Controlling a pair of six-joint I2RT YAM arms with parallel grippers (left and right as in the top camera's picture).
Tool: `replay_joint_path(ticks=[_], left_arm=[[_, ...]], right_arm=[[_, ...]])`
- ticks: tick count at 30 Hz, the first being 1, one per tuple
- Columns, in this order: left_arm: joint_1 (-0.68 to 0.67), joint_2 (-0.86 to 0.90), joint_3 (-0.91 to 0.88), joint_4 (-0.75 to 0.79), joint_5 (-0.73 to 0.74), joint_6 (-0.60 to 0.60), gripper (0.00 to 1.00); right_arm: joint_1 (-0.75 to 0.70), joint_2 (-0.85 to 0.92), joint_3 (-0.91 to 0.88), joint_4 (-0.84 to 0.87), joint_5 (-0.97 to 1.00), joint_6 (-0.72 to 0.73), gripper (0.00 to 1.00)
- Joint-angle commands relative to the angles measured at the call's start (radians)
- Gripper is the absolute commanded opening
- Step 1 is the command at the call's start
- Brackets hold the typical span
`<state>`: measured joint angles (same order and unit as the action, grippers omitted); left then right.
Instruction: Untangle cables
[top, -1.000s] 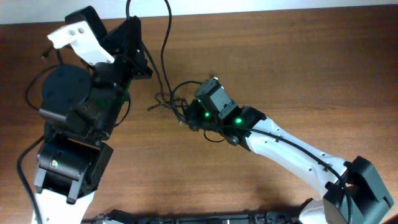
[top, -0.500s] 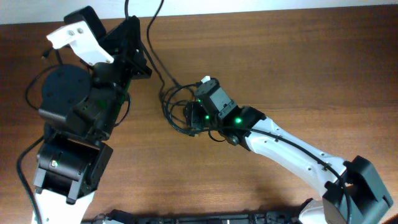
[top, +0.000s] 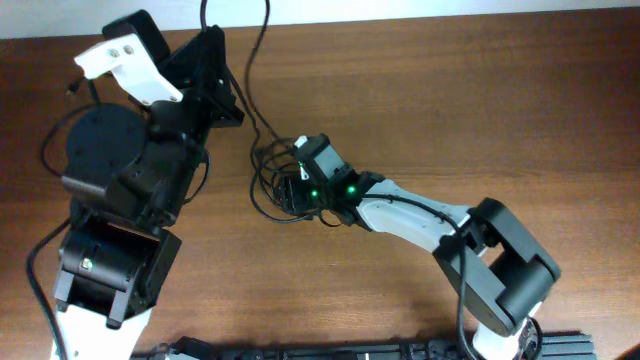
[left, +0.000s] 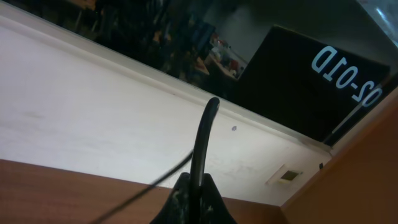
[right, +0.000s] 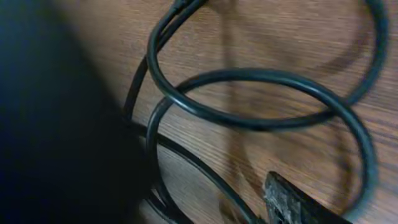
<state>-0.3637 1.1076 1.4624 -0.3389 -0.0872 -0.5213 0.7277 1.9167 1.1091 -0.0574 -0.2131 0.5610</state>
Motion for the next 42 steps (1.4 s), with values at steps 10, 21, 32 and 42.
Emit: replay_joint_path(ticks=[10, 21, 32, 42], left_arm=[[-0.003, -0.02, 0.012, 0.008, -0.014, -0.013, 0.0], [-0.003, -0.023, 0.012, 0.006, -0.006, -0.013, 0.0], [0.001, -0.057, 0.012, -0.037, -0.133, -0.001, 0.0], [0.093, -0.23, 0.012, -0.068, -0.525, 0.108, 0.0]], right_arm=[[0.003, 0.023, 0.005, 0.138, 0.096, 0.639, 0.85], [0.003, 0.058, 0.005, 0.183, 0.275, 0.993, 0.79], [-0.096, 0.063, 0.006, 0.162, 0.097, 0.601, 0.04], [-0.517, -0.033, 0.006, -0.364, 0.089, 0.239, 0.04]])
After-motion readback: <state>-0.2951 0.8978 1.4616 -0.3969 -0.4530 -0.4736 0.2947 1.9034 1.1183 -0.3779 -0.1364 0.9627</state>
